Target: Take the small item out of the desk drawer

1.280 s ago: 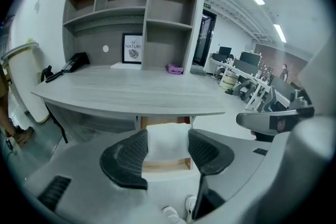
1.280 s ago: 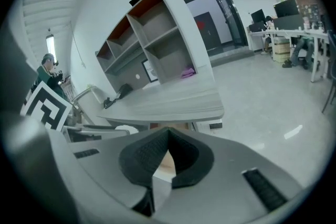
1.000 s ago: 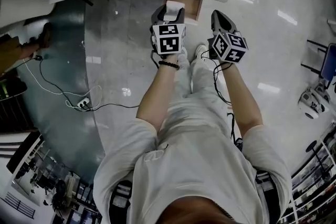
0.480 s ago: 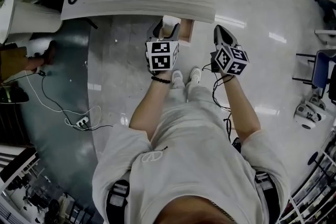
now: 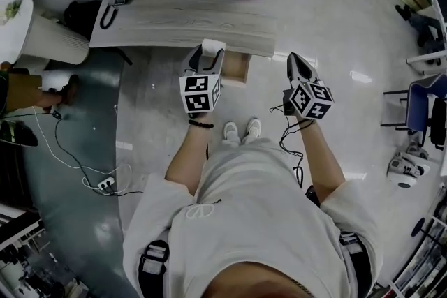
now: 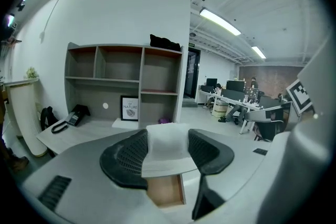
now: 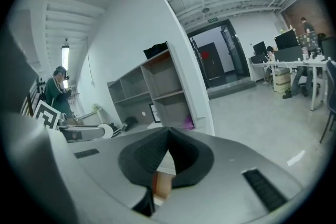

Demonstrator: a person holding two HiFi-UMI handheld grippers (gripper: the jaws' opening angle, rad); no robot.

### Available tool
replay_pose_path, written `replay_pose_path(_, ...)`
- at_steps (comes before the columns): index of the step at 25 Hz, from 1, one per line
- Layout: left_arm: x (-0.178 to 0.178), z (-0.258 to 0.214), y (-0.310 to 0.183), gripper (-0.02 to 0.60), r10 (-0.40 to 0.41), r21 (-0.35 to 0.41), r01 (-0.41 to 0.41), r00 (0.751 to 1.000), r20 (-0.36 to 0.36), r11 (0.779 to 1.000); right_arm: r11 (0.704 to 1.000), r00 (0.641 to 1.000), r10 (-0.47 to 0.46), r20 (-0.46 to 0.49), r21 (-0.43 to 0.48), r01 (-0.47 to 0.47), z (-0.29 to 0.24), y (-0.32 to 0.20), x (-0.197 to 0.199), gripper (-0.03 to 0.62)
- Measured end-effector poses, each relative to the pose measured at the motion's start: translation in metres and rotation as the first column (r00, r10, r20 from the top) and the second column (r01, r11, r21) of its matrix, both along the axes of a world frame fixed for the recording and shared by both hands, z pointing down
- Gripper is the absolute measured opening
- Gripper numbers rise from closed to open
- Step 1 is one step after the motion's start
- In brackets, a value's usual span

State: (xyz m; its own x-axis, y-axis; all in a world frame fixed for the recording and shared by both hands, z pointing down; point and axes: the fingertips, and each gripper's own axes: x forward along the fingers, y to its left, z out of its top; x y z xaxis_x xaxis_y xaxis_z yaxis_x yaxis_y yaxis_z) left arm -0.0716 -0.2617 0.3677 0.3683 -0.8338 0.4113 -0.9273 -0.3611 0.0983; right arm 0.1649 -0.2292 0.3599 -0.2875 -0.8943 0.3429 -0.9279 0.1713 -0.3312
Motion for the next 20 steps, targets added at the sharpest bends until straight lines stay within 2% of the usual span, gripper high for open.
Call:
replay_pose_path(13, -0.018, -0.076, 0.016, 0.244, 0.051, 0.144, -0.054, 0.998, 0.025, 0.988, 0.985, 1.000, 0.002, 0.021, 0.174, -0.006, -0.094, 0.012, 0.021, -0.002)
replay_pose_path(20, -0.039, -0.113, 0.018, 0.244, 0.030, 0.214, -0.035, 0.999, 0.025, 0.976, 0.972, 1.000, 0.019, -0.004, 0.233, -0.017, -0.125, 0.017, 0.031, -0.002)
